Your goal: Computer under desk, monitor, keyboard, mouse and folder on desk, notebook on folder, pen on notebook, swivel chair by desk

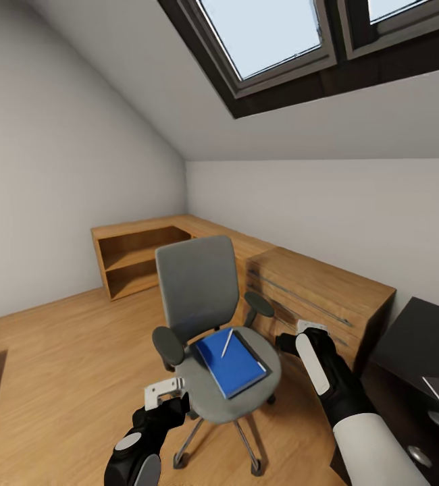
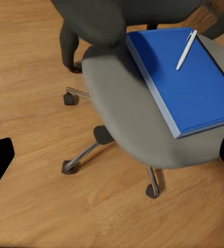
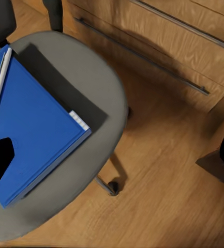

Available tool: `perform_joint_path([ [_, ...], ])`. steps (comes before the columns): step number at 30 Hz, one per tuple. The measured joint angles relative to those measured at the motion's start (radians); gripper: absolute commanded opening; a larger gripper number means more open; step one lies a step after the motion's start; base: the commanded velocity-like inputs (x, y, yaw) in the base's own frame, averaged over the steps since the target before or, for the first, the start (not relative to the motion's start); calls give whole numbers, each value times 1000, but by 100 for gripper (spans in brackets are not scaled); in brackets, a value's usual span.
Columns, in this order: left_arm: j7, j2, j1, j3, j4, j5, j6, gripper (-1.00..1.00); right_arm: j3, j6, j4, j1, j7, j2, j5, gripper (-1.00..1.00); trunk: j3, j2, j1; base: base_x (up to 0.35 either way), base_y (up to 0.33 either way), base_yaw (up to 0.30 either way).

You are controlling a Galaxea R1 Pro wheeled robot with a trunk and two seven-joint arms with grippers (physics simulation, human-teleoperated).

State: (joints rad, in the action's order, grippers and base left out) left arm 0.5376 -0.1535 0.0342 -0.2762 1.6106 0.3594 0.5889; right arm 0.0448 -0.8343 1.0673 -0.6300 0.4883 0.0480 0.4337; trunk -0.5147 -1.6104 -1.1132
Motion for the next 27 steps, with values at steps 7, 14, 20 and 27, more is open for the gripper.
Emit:
perform_joint_path([
  [7, 0, 0, 0, 0, -1, 1, 0, 100, 0, 0, -1, 0, 0, 8, -1, 100, 0, 0, 0, 0, 0, 278],
  [14, 0, 0, 0, 0, -4, 1, 0, 100, 1, -1, -2, 0, 0, 15, -1, 100, 0, 0, 0, 0, 0, 279],
  [20, 0, 0, 0, 0, -12, 0, 0, 100, 13, -1, -1, 1, 0, 22, -2, 100, 0, 0, 0, 0, 0, 279],
  [27, 1, 0, 0, 0, -14, 0, 0, 100, 27, 0, -2, 4, 2, 25, -2, 100, 0, 0, 0, 0, 0, 278],
])
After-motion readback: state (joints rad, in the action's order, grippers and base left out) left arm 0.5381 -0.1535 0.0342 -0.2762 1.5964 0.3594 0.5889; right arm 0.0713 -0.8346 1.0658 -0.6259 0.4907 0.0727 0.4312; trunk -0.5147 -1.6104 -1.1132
